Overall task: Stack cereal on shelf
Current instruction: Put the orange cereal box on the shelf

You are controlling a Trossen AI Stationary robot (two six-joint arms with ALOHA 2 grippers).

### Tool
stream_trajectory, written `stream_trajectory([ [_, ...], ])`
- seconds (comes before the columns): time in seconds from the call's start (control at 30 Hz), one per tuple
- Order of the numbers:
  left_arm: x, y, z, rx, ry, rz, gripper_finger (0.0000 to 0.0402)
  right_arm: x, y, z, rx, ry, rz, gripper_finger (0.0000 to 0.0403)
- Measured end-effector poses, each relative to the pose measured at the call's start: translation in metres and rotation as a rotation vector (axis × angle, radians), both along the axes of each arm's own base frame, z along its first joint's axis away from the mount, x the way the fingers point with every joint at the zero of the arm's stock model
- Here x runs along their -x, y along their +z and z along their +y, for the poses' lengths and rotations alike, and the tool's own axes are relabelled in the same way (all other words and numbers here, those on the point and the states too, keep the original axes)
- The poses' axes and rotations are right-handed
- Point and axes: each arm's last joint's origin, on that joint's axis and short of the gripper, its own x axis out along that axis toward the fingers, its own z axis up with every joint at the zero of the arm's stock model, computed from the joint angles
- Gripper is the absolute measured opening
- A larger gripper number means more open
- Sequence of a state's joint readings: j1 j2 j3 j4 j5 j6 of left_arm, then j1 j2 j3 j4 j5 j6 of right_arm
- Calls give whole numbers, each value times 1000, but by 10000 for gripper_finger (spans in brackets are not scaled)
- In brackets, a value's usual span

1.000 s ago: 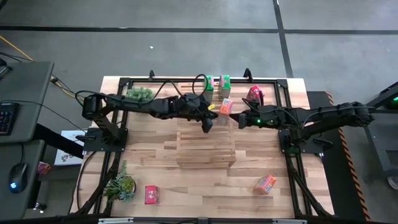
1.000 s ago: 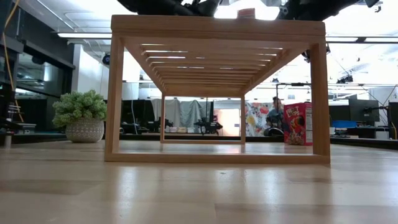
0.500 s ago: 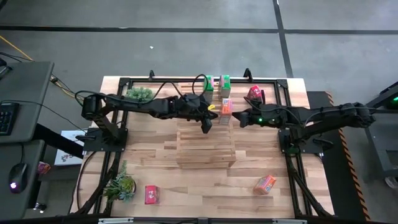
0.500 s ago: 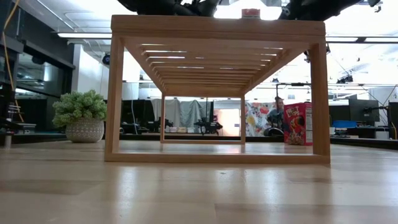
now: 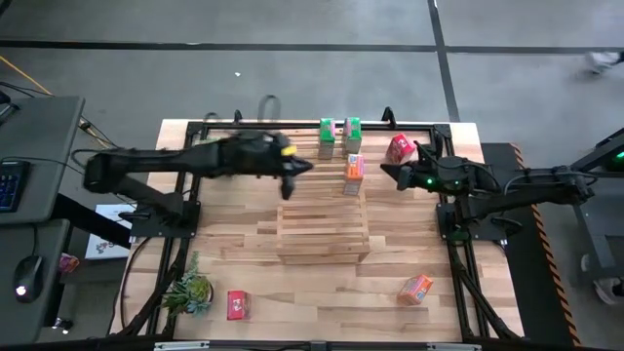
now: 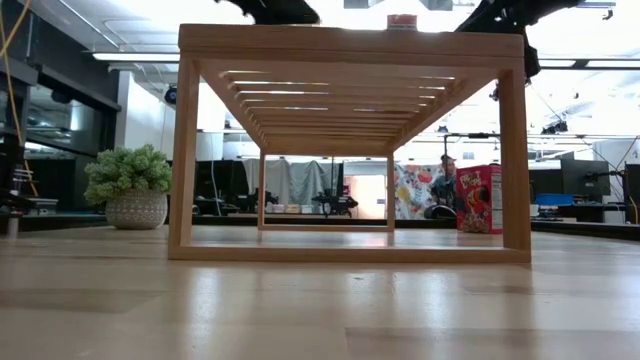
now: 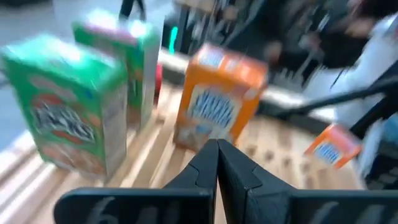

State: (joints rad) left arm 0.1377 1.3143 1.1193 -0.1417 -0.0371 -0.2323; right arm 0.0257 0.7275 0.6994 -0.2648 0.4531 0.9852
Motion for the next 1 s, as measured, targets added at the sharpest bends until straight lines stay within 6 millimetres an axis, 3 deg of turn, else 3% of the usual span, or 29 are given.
stream_trajectory([
  [0.23, 78, 20, -14, 23, 13, -310, 0, 1, 0, -5, 36, -33, 14, 0],
  [0.43, 120, 19, -19, 50, 23, -404, 0, 1, 0, -11, 36, -41, 19, 0],
  [0.7, 134, 16, -21, 50, 24, -415, 0, 1, 0, -14, -17, 12, 5, 22],
  [0.87, 132, 15, -20, 50, 25, -407, 0, 1, -3, -14, -144, 168, 11, 116],
  [1.0, 132, 15, -20, 50, 24, -407, 0, 7, -5, -10, -254, 277, 128, 207],
])
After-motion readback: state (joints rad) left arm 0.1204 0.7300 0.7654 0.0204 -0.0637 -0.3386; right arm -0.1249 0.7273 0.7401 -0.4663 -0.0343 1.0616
